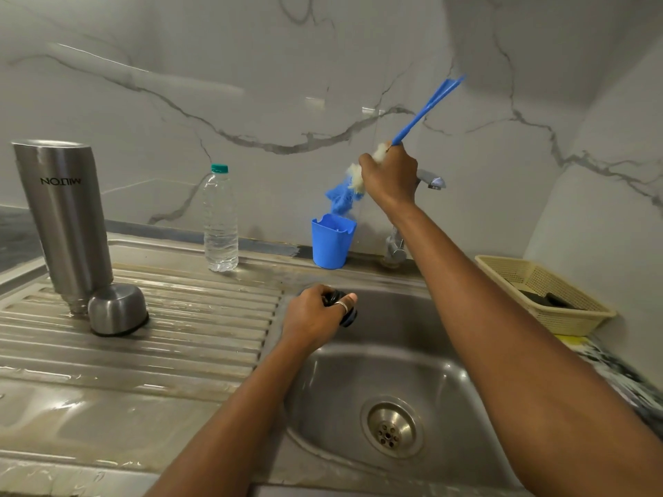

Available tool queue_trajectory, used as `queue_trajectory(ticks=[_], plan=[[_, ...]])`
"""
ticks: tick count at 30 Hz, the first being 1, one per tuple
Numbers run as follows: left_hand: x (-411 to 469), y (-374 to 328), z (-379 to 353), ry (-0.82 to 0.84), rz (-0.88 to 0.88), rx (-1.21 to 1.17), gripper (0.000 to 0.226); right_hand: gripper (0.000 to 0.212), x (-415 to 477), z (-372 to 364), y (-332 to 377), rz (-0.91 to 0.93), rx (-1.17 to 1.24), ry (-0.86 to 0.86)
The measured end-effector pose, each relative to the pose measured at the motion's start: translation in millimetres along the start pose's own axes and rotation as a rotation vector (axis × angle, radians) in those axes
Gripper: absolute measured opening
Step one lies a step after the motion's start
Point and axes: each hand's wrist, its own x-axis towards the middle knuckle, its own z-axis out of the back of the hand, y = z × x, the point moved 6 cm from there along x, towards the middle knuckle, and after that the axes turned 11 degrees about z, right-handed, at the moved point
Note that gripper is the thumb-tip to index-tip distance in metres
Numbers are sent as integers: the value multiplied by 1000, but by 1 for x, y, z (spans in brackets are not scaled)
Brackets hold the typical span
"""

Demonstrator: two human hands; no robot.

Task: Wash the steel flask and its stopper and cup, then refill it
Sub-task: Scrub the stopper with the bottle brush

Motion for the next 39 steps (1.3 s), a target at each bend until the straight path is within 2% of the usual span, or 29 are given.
queue_trajectory(ticks=[8,15,21,25,29,36,39], plan=[[-4,-3,3,-7,-5,10,44,26,-16,0,2,61,-22,5],[-3,-3,3,7,17,-10,41,18,-25,-1,5,41,24,-4],[-1,5,1,78,120,-252,41,9,-53,42,11,78,180,-142],[-9,4,5,145,254,-450,40,11,-98,83,-3,-44,386,-177],[-13,6,5,157,367,-608,38,25,-146,114,-22,-175,591,-165],[-10,11,-2,173,474,-723,45,37,-198,105,-24,-113,461,-59],[-8,12,-2,169,491,-772,43,44,-207,92,-15,-75,402,96]])
